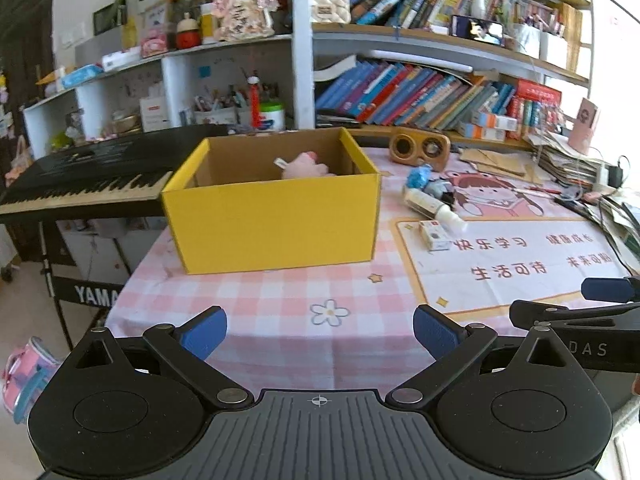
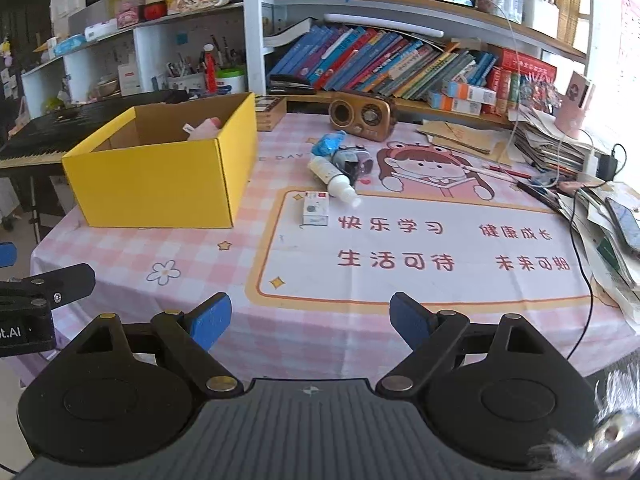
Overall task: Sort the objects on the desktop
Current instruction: 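Move both tools back toward the remaining items on the desk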
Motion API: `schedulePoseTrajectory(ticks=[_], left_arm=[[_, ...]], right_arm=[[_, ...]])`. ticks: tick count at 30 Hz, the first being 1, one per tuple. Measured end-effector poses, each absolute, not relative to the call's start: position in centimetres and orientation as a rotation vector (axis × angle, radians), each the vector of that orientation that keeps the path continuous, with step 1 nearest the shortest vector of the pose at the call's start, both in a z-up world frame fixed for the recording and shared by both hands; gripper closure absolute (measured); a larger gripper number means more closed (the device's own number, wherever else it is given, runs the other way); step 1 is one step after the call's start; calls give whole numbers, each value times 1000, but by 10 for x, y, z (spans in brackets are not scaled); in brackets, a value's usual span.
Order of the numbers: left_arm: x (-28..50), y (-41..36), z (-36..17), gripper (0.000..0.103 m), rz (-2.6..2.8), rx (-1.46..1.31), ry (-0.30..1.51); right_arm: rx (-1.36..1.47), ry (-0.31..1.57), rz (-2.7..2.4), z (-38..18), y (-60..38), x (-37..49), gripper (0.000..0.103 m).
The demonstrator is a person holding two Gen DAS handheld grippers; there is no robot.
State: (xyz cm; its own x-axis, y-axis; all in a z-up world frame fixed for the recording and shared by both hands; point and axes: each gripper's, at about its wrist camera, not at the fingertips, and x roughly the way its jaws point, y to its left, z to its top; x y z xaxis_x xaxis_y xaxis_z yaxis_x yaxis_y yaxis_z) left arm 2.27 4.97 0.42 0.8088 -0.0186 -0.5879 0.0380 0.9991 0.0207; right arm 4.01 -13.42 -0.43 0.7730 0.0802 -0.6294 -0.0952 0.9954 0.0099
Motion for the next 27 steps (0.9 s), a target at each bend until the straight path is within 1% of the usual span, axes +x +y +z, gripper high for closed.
schedulePoseTrajectory(ticks=[13,27], left_arm=[[32,26,-2,2,-158,58,660],[71,-11,-12,2,-219,37,716]], right_arm=[[3,711,5,-9,-155,42,17],[8,753,-22,-16,-190,74,18]])
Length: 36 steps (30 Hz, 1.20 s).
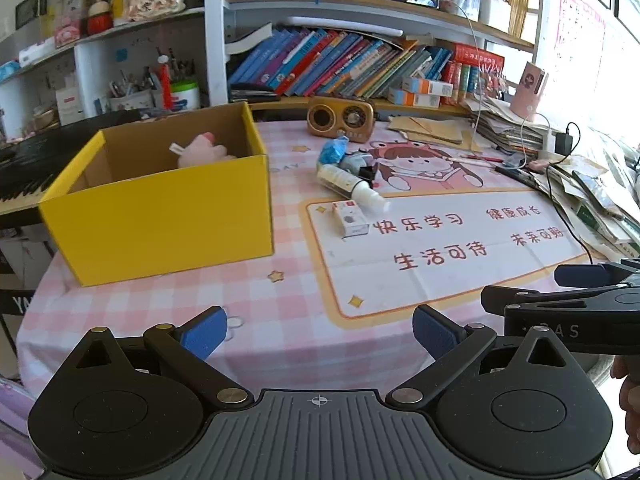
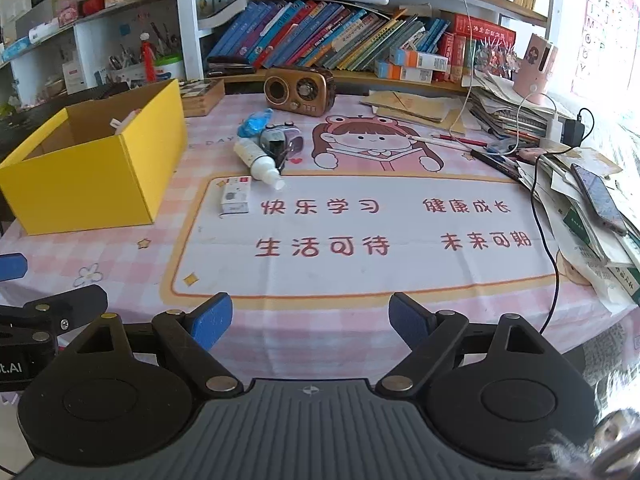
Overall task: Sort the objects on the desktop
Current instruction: 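Move both tools back toward the remaining items on the desk, then grasp the white medicine box with the left tool while the right tool grasps the black binder clip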
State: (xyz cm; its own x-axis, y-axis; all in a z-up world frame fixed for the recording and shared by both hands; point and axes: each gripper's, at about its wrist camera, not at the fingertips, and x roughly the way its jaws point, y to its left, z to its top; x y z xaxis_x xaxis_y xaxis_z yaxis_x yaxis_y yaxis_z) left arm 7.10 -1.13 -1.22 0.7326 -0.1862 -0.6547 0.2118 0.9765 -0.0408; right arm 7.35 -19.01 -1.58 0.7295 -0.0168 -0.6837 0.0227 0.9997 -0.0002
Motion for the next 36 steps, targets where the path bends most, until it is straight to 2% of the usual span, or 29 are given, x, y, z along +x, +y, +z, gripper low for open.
schedulePoseTrajectory(ticks=[16,23,26,33,36], left_arm=[[129,-72,-26,4,-197,-7,768],[156,-86,-31,15,-127,-38,785],[169,-91,-34,20,-102,-40,790],[195,-100,-41,23,-51,-35,786],[207,-103,-43,29,-35,-29,783]], right_arm=[[-48,797,52,-23,-245,145,20],[-59,799,155,-25,-259,179,39],[-51,801,194,-26,-261,195,44],[-26,797,266,-28,-265,229,50],[-30,802,290,-29,-264,242,53]])
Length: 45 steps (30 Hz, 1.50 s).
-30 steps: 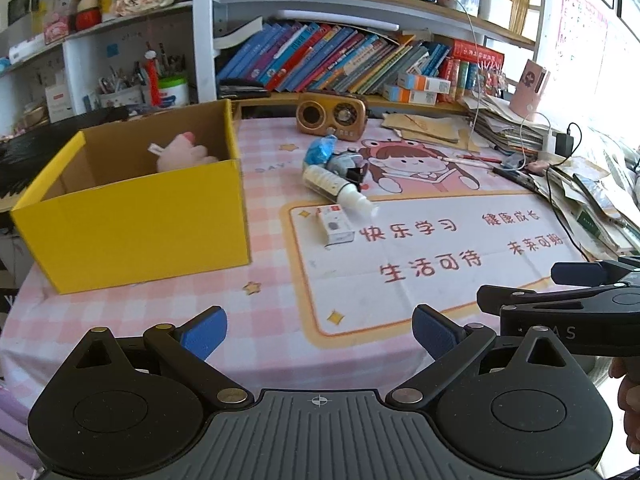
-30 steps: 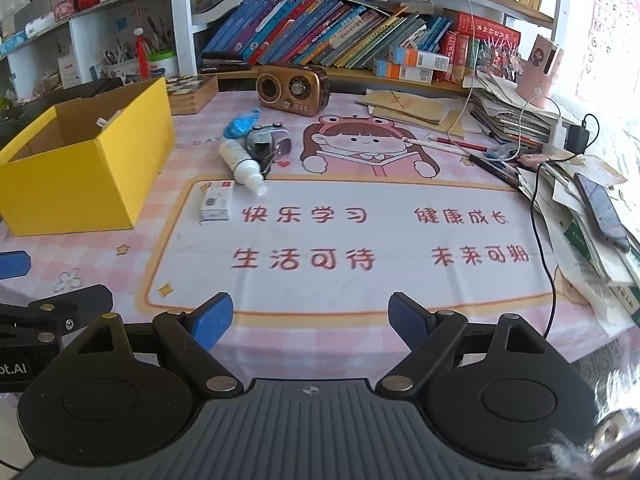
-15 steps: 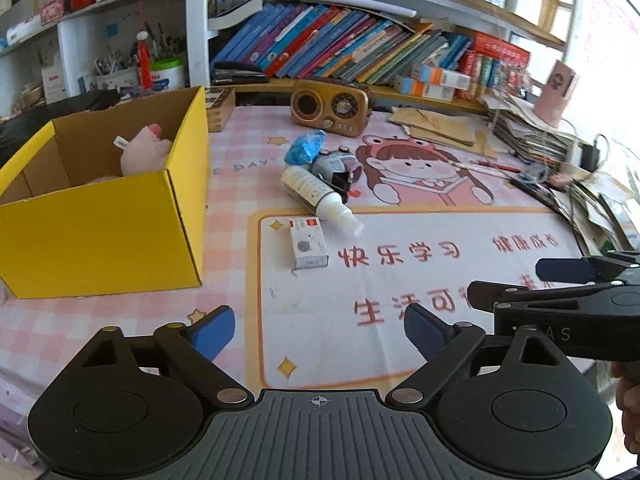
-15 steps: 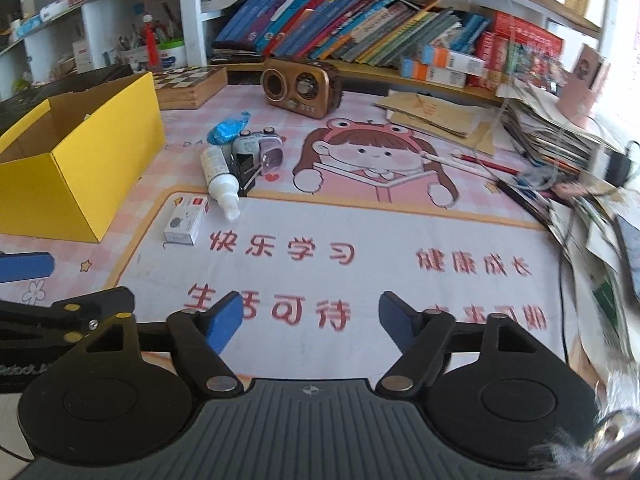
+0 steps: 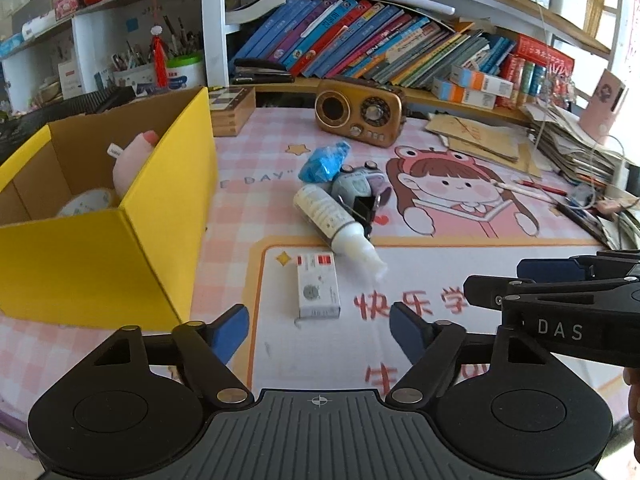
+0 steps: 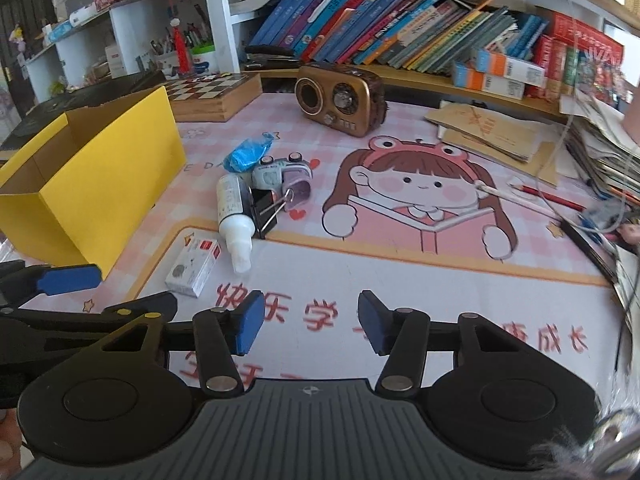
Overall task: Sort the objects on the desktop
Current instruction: 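Grasp the white medicine box with the left tool while the right tool grasps the black binder clip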
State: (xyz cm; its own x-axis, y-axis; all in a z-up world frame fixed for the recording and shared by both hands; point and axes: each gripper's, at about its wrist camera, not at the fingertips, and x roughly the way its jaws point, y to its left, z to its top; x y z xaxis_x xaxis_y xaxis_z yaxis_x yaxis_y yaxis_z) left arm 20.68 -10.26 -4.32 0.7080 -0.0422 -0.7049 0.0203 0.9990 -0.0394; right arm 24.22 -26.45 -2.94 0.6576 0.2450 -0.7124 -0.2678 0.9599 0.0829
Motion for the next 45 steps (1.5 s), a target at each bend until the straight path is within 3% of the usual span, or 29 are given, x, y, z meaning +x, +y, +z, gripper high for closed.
schedulePoseTrajectory(ticks=[16,21,23,28,32,36,45], left_arm=[[265,-107,-79,42,7,-9,857],[268,-106,-83,54,12,0,860],[266,-106,-82,74,0,7,853],[257,-99,-74,75,-43,-30,859],[243,-91,-62,75,-37,-61,838],[230,-86,-51,75,-28,-64,815],[220,-86,-43,75,-38,-28,806]], right_arm=[[-72,779,420,-26,-252,304,60],[-137,752,491,-21,-238,318,60],[-158,743,518,-19,-231,324,60],[-208,728,582,-19,-210,337,60],[-242,767,537,-29,-198,349,68],[-164,806,464,-42,-204,353,69],[-47,872,423,-69,-206,360,81]])
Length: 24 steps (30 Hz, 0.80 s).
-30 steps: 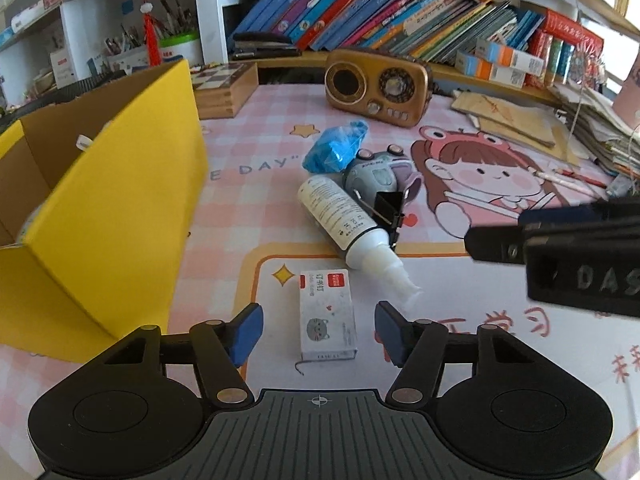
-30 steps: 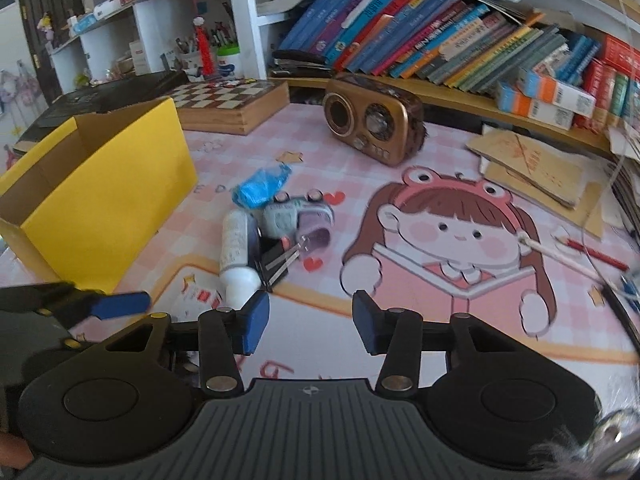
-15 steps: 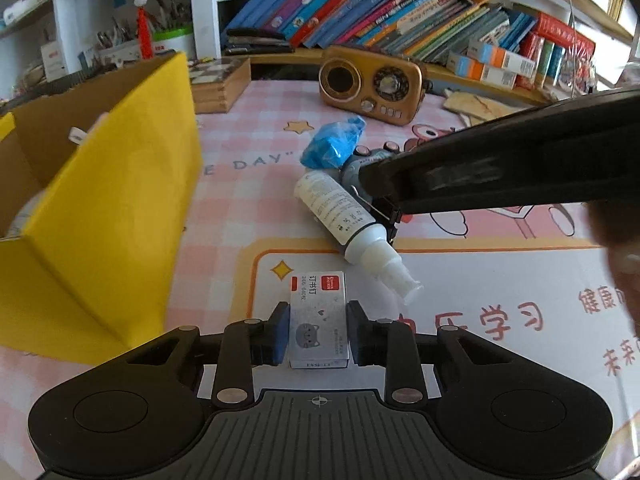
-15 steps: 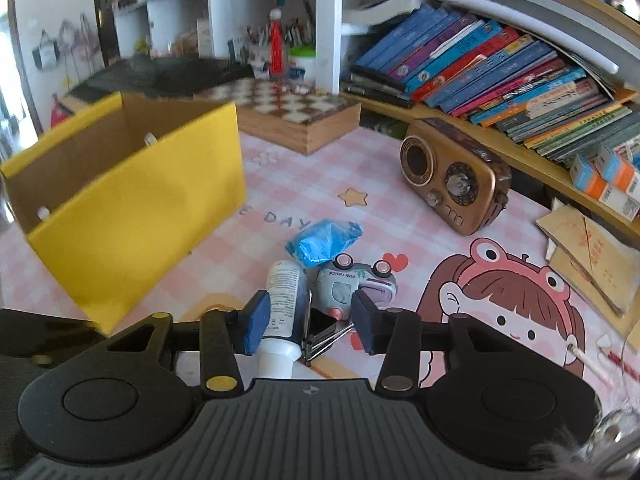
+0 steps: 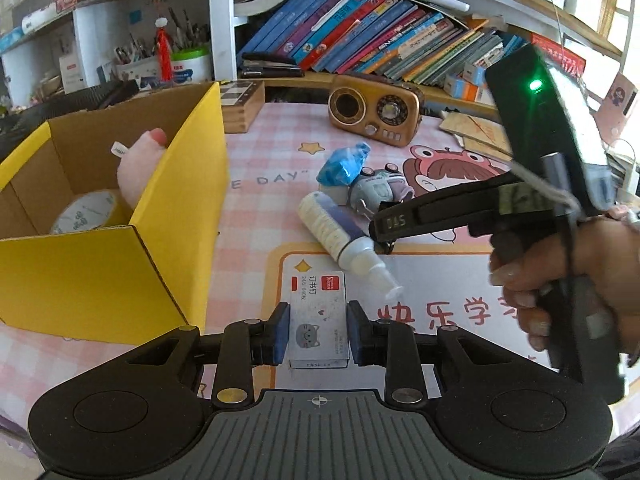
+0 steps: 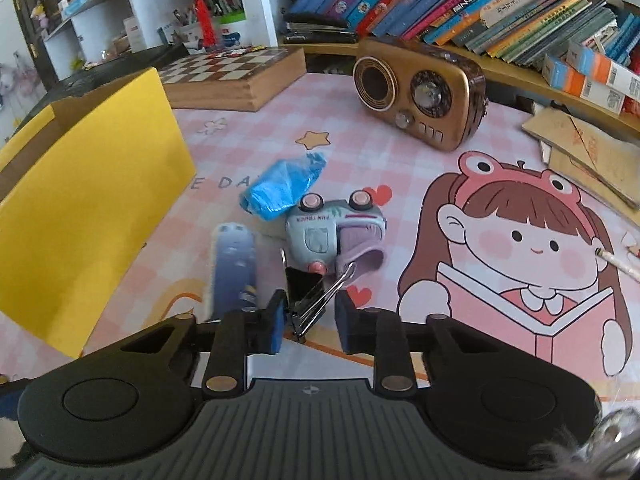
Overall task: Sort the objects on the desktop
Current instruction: 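Lift the medicine box with the left tool while the right tool releases the clip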
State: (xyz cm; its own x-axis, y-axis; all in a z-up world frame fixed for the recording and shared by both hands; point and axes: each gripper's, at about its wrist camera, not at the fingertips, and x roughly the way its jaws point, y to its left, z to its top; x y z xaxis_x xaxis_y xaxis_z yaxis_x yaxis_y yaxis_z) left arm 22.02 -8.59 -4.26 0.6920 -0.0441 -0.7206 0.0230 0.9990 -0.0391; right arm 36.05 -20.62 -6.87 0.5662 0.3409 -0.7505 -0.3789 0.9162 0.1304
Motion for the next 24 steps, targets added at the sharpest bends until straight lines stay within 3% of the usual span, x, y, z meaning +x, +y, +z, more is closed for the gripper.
schedulePoseTrajectory(ticks=[13,16,24], left_arm=[[209,-80,-34,75,-71,-51,777],[205,-79,-32,75,-79,-61,769],[196,-79,-29,75,-105,-69,752]], right_arm=[[-100,731,416,-46,-226,325,91],[-81,730,411,-41,-232,315,103],[-101,764,387,-41,-238,297,100]])
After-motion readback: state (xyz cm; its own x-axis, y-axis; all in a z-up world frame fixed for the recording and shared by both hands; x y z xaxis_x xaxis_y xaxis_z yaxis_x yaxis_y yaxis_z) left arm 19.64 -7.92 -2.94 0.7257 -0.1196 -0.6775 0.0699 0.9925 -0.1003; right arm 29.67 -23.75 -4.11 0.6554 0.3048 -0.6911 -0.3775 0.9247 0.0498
